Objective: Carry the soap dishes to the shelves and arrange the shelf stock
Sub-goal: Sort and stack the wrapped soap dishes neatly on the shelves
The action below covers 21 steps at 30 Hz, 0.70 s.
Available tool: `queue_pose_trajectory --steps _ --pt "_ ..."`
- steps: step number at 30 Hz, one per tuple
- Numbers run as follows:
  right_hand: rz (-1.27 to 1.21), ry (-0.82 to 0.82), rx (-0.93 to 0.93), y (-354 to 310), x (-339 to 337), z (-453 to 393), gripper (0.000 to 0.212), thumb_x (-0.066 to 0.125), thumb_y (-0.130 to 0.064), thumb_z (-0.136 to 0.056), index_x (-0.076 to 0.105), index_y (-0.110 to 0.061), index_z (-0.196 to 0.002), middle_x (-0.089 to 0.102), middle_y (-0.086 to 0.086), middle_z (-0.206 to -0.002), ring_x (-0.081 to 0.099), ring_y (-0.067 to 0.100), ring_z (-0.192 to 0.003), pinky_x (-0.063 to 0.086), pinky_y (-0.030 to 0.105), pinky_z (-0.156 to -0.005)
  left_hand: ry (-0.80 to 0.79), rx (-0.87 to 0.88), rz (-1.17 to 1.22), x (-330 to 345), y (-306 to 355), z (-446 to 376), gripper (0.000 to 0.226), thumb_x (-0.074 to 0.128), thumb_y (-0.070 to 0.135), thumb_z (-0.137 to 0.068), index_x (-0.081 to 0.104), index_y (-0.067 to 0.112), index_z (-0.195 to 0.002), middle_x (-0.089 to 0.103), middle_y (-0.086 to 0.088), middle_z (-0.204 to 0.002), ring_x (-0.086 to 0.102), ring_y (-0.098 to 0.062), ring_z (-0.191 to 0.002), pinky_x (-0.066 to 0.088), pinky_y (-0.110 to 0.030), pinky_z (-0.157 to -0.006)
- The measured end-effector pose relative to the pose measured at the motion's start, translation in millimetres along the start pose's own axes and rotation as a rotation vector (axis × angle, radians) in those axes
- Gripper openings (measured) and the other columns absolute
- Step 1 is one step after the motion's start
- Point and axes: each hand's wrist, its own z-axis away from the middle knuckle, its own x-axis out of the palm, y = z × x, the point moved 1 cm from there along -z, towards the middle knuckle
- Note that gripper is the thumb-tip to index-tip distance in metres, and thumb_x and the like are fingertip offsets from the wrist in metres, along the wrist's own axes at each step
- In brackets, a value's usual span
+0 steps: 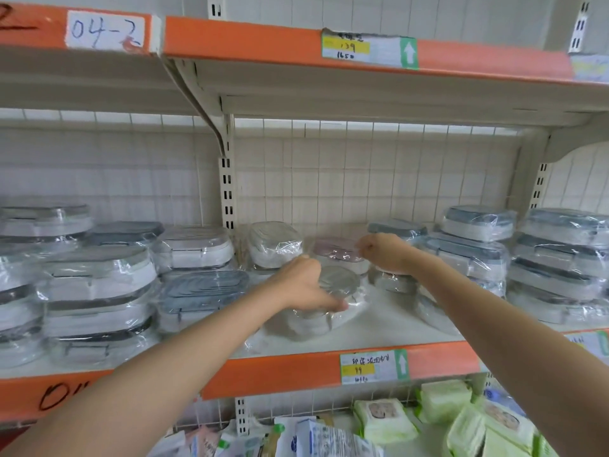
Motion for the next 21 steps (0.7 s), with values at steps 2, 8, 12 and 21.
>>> queue_pose_trajectory --steps 2,8,12,21 --pt "-0.019 0.027 0.016 5 -6 3 0.033 0.036 -0.013 -0.099 0.061 -0.004 -0.119 0.058 0.011 -0.127 0.053 0.028 -0.114 0.040 0.029 -0.092 0.052 -0.029 0.104 -13 3 4 0.054 0.073 0.061 -0.070 0.044 0.016 -0.068 0.042 0.004 -0.071 0.042 -0.014 -0.066 0.026 -0.028 -0.053" --pt "-0.013 0.047 0.081 10 -23 9 0.030 0.038 -0.011 -0.097 0.059 -0.004 -0.117 0.060 0.011 -0.121 0.055 0.029 -0.111 0.040 0.029 -0.085 0.269 -0.149 0.132 -71 11 -6 0.053 0.066 0.061 -0.076 0.047 0.012 -0.065 0.049 -0.001 -0.075 0.051 -0.022 -0.080 0.032 -0.028 -0.055" --pt "-0.022 0.030 0.069 10 -18 6 0.030 0.037 -0.012 -0.097 0.061 0.000 -0.111 0.062 0.014 -0.113 0.057 0.029 -0.098 0.041 0.032 -0.082 0.255 -0.288 0.056 -83 -5 -30 0.045 0.062 0.057 -0.080 0.054 0.013 -0.076 0.057 -0.014 -0.116 0.052 -0.033 -0.111 0.046 -0.038 -0.091" --pt "-0.071 0.061 0.027 17 -19 -6 0.030 0.042 -0.018 -0.096 0.060 0.002 -0.110 0.062 0.015 -0.113 0.057 0.033 -0.104 0.044 0.038 -0.089 0.260 -0.511 -0.085 -81 -33 -52 0.076 0.050 0.065 -0.084 0.043 0.008 -0.133 0.041 -0.016 -0.137 0.037 -0.036 -0.127 0.038 -0.042 -0.098"
